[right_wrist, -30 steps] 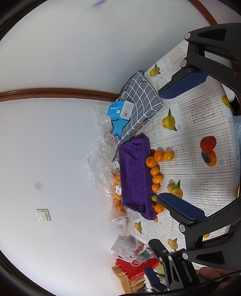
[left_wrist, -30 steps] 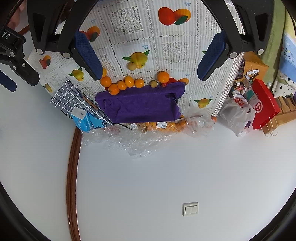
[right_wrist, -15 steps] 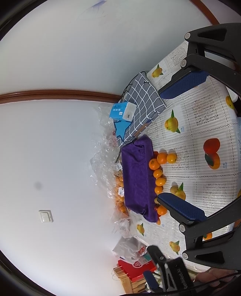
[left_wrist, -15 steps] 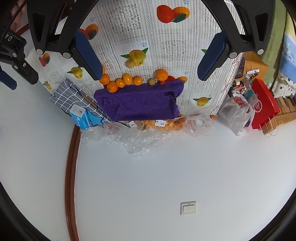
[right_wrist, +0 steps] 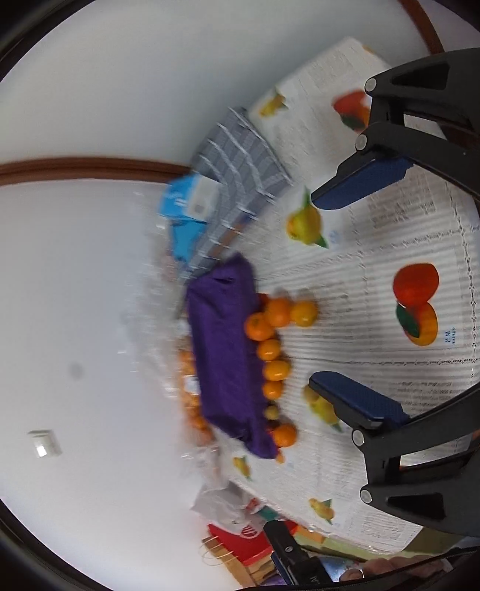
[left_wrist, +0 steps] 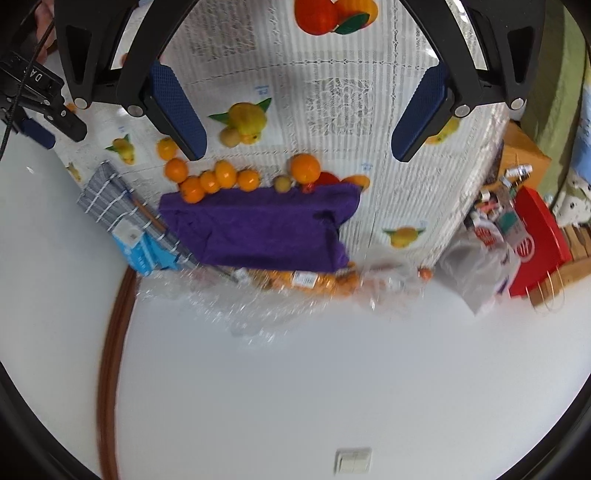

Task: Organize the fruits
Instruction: 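Grasp a large orange with the right gripper while the left gripper grasps another orange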

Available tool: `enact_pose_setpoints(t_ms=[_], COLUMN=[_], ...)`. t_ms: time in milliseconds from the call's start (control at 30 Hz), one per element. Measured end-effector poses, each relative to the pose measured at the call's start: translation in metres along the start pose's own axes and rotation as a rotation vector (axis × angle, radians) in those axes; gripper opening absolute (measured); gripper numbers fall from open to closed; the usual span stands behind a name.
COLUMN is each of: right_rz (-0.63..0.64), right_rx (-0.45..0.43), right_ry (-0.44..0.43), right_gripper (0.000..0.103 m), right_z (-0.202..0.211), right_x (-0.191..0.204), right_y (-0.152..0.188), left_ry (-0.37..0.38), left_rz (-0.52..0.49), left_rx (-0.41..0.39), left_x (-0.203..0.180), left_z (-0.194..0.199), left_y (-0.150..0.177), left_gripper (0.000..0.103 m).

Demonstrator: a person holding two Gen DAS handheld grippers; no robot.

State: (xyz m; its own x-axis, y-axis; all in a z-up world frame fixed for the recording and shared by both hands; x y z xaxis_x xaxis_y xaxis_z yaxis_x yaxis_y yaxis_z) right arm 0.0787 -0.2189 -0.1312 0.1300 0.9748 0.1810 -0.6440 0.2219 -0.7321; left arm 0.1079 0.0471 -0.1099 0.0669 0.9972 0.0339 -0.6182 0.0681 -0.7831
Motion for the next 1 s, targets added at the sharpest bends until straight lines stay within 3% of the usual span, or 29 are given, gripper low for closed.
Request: enact_pose_setpoints(t_ms=[233, 300, 467, 633, 800, 1000], right_rz=[0.014, 0.032, 0.025, 0.041, 0.032, 0.031], right_rx=[0.057, 0.078, 0.123, 0.146, 0.165, 0.168], right_ry=[-0.004, -0.019, -0.045, -0.01, -0.028, 0.0], right_gripper=[0.079, 0.079, 0.066, 0.058, 0.051, 0.034], right_z=[-0.059, -0.075, -0.115, -0.142, -0.154, -0.163], right_x=[0.005, 0.011, 0.017, 0.017, 0.018, 0.018], right_y=[0.022, 0.028, 0.03, 0.029, 0.026, 0.023], left_ry=[-0.022, -0.01, 0.046, 0.03, 0.028, 0.083], left_rz=[0.022, 0.047, 0.107, 0.058, 0.027, -0.001], left_rx=[0.099, 0.131, 0.206, 0.244, 0.224, 0.206], left_x=[0.029, 0.038, 0.051, 0.049, 0.044, 0.027], left_z=[-0.059, -0.074, -0.108, -0.127, -0.133, -0.14], left_y=[0.03, 0.039, 0.061, 0.07, 0.07, 0.065], left_gripper=[0.092, 0.081, 0.07, 0.07, 0.07, 0.072])
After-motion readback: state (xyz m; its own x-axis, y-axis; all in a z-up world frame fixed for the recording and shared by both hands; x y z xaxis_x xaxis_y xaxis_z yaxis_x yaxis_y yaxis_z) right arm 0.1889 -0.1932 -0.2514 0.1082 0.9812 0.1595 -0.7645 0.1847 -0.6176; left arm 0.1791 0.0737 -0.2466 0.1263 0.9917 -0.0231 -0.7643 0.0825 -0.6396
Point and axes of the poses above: each gripper's, at about its wrist camera, not at the fingertips, and z roughly against the way its jaws point, x to its left, y to its underside, the point moved 8 cm from there along -z, roughly the way its jaws point, and after that the axes turned 9 degrees about -z, right-handed, at the moved point
